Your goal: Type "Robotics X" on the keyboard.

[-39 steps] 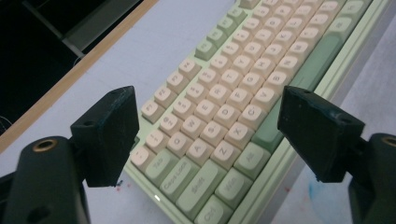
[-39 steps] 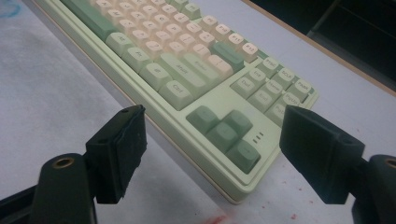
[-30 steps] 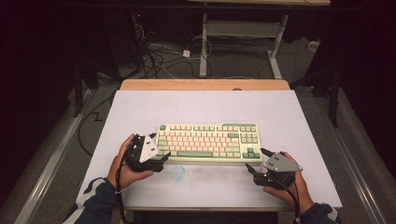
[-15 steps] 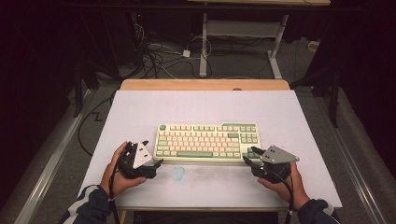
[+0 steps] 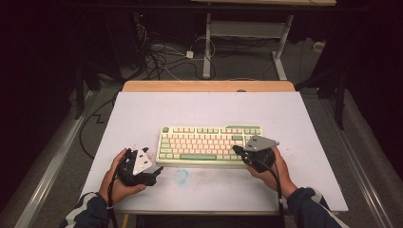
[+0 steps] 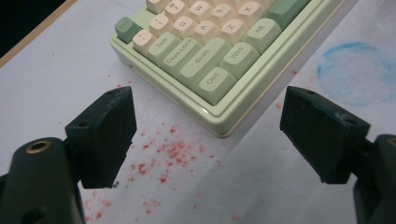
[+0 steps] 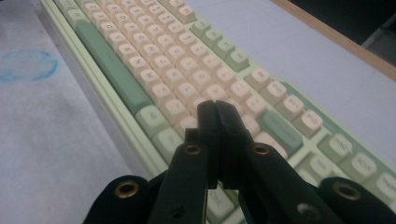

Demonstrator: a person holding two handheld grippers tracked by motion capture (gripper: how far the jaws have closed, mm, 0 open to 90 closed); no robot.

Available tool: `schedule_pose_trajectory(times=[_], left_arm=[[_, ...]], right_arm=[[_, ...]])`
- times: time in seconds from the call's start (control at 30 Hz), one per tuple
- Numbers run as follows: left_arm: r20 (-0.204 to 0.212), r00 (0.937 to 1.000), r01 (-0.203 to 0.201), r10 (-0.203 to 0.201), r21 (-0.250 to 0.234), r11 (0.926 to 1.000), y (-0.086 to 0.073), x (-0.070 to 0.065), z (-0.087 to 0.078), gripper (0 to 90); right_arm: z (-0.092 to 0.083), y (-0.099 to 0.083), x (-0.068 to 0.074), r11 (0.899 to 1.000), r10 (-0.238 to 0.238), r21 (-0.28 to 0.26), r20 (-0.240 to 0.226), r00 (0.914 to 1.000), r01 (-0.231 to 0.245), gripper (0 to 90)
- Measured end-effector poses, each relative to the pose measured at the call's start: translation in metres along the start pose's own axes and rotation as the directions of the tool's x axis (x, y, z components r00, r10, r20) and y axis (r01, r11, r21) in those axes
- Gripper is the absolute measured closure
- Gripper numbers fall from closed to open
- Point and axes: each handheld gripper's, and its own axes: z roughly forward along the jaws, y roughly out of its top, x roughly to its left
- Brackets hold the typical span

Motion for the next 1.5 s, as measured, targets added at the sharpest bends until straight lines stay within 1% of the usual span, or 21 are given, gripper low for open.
schedule_pose_trajectory(times=[0.07, 0.2, 0.3, 0.4, 0.63, 0.8, 0.9, 0.93, 0.97, 1.07, 1.13, 1.2, 1.27, 1.5], left_arm=[[0.002, 1.0, 0.004, -0.004, 0.0, 1.0, 0.0, 0.0, 0.0, 17.2], [0.004, 1.0, 0.006, -0.006, 0.0, 1.0, 0.0, 0.001, 0.0, 17.2], [0.005, 1.0, 0.003, -0.003, 0.0, 1.0, 0.0, 0.0, 0.0, 17.2], [0.006, 1.0, 0.003, -0.003, 0.006, 1.0, -0.001, 0.0, 0.001, 17.2], [0.013, 0.9999, 0.002, -0.002, 0.012, 0.9999, -0.002, 0.0, 0.0, 17.2], [0.016, 0.9999, 0.003, -0.003, 0.014, 0.9999, -0.003, -0.001, 0.001, 17.2], [0.019, 0.9998, -0.005, 0.005, 0.025, 0.9997, -0.004, -0.002, 0.002, 17.2], [0.02, 0.9998, -0.004, 0.004, 0.027, 0.9996, -0.004, -0.002, 0.002, 17.2], [0.019, 0.9998, -0.006, 0.005, 0.029, 0.9996, -0.005, -0.002, 0.003, 17.2], [0.02, 0.9998, -0.008, 0.007, 0.034, 0.9994, -0.006, -0.003, 0.004, 17.2], [0.019, 0.9998, -0.007, 0.006, 0.03, 0.9995, -0.005, -0.003, 0.003, 17.2], [0.016, 0.9999, -0.007, 0.006, 0.031, 0.9995, -0.005, -0.003, 0.003, 17.2], [0.015, 0.9999, -0.006, 0.005, 0.03, 0.9995, -0.005, -0.003, 0.003, 17.2], [0.015, 0.9999, -0.009, 0.008, 0.038, 0.9993, -0.006, -0.002, 0.004, 17.2]], right_arm=[[0.009, 0.008, 0.001, 1.0, 0.0, 0.003, -0.013, 0.9999, 0.0, 90.0], [0.028, 0.022, 0.002, 1.0, -0.004, 0.01, -0.021, 0.9998, 0.004, 90.0], [0.043, 0.03, 0.005, 0.999, -0.021, 0.028, -0.024, 0.9995, 0.022, 90.0], [0.053, 0.035, 0.006, 0.999, -0.023, 0.043, -0.02, 0.9995, 0.024, 90.0], [0.069, 0.038, 0.005, 0.997, -0.015, 0.077, -0.017, 0.9998, 0.016, 90.0], [0.076, 0.039, 0.008, 0.995, -0.03, 0.097, -0.014, 0.9995, 0.031, 90.0], [0.079, 0.037, 0.009, 0.993, -0.031, 0.112, -0.013, 0.9994, 0.033, 90.0], [0.08, 0.037, 0.009, 0.993, -0.029, 0.118, -0.007, 0.9996, 0.03, 90.0], [0.081, 0.036, 0.008, 0.992, -0.026, 0.124, -0.011, 0.9996, 0.028, 90.0], [0.08, 0.035, 0.007, 0.992, -0.023, 0.124, -0.015, 0.9996, 0.025, 90.0], [0.077, 0.035, 0.006, 0.994, -0.018, 0.106, -0.025, 0.9995, 0.021, 90.0], [0.074, 0.035, 0.006, 0.995, -0.016, 0.099, -0.02, 0.9997, 0.018, 89.9], [0.071, 0.035, 0.005, 0.997, -0.008, 0.079, -0.02, 0.9998, 0.009, 89.7], [0.059, 0.038, 0.003, 1.0, -0.007, 0.03, -0.016, 0.9998, 0.008, 88.0]])
